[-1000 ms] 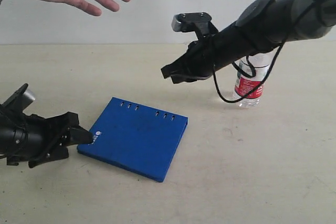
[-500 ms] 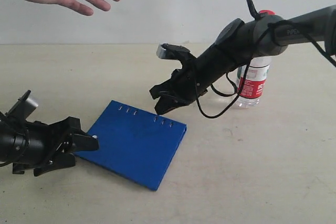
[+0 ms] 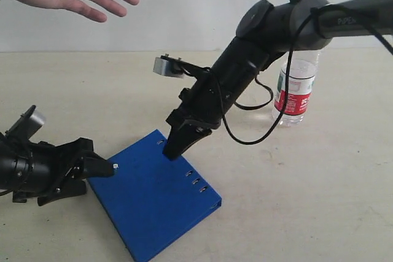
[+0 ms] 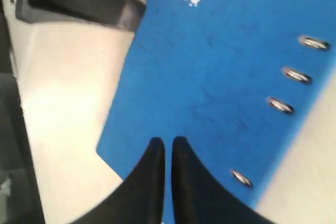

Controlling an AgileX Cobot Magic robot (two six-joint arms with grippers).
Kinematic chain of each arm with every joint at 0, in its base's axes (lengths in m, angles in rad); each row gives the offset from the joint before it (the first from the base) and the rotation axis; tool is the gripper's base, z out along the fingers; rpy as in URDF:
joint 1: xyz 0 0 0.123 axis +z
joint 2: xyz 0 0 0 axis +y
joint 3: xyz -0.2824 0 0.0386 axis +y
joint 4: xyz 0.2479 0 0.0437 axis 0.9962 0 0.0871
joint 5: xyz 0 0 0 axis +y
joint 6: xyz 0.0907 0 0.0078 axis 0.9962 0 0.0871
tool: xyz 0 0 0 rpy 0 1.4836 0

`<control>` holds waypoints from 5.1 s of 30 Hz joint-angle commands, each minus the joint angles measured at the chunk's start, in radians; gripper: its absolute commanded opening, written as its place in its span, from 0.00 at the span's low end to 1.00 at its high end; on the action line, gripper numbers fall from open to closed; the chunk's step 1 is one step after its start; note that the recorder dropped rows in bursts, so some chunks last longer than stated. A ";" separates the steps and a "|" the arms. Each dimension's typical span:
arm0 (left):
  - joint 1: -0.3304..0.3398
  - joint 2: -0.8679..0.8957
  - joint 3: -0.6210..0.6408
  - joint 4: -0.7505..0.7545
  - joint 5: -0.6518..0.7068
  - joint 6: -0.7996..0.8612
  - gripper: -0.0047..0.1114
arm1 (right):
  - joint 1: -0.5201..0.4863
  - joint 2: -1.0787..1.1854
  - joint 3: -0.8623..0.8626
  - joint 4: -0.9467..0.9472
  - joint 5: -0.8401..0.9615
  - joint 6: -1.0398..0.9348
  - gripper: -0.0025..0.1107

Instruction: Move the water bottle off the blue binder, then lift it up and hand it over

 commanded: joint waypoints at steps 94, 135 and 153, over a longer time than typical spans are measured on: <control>-0.003 -0.291 0.237 0.002 -0.092 -0.065 0.61 | 0.014 0.141 0.006 0.118 0.008 0.075 0.30; -0.003 0.058 0.041 0.002 0.632 0.172 0.59 | 0.016 0.143 0.006 0.212 0.008 0.089 0.59; -0.001 0.056 0.088 0.087 0.421 0.127 0.08 | 0.003 0.105 0.003 0.181 0.008 0.022 0.59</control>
